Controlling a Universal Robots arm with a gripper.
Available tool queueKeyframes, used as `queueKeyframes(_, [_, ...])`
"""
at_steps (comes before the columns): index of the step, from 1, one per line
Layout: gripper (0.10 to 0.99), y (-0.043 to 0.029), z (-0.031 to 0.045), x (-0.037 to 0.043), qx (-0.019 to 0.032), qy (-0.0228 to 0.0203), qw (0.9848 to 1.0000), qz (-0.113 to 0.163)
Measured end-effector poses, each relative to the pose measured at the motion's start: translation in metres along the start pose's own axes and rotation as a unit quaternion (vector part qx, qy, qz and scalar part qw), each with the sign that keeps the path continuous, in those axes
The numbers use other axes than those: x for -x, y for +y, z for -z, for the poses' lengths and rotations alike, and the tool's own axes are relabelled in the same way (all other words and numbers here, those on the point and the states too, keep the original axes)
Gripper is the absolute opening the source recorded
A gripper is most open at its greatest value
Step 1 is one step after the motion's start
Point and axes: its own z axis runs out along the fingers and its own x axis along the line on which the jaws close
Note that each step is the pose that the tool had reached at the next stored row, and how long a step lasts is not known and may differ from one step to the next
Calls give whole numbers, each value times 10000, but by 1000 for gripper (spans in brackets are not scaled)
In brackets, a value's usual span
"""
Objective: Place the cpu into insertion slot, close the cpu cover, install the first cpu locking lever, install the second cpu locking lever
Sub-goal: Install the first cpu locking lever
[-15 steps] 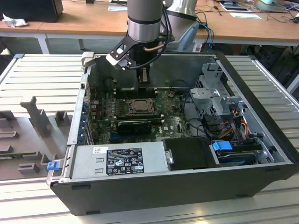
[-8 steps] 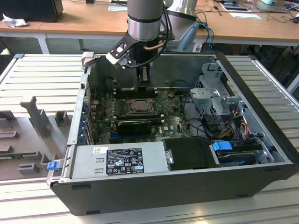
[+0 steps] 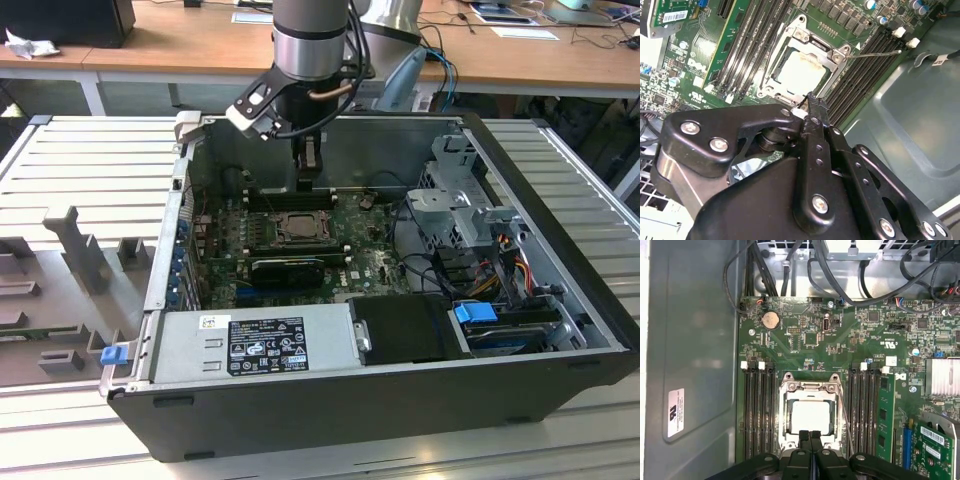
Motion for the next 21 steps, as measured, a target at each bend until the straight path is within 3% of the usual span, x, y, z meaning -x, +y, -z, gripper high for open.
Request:
queueKeyframes(6, [106,1,59,-2,0,0,10000,0])
queueKeyframes(12, [106,4,193,-8,0,0,10000,0])
queueKeyframes(16, [106,4,213,-9,0,2,10000,19])
queueKeyframes(21, [106,4,210,-9,-23,11,9986,535])
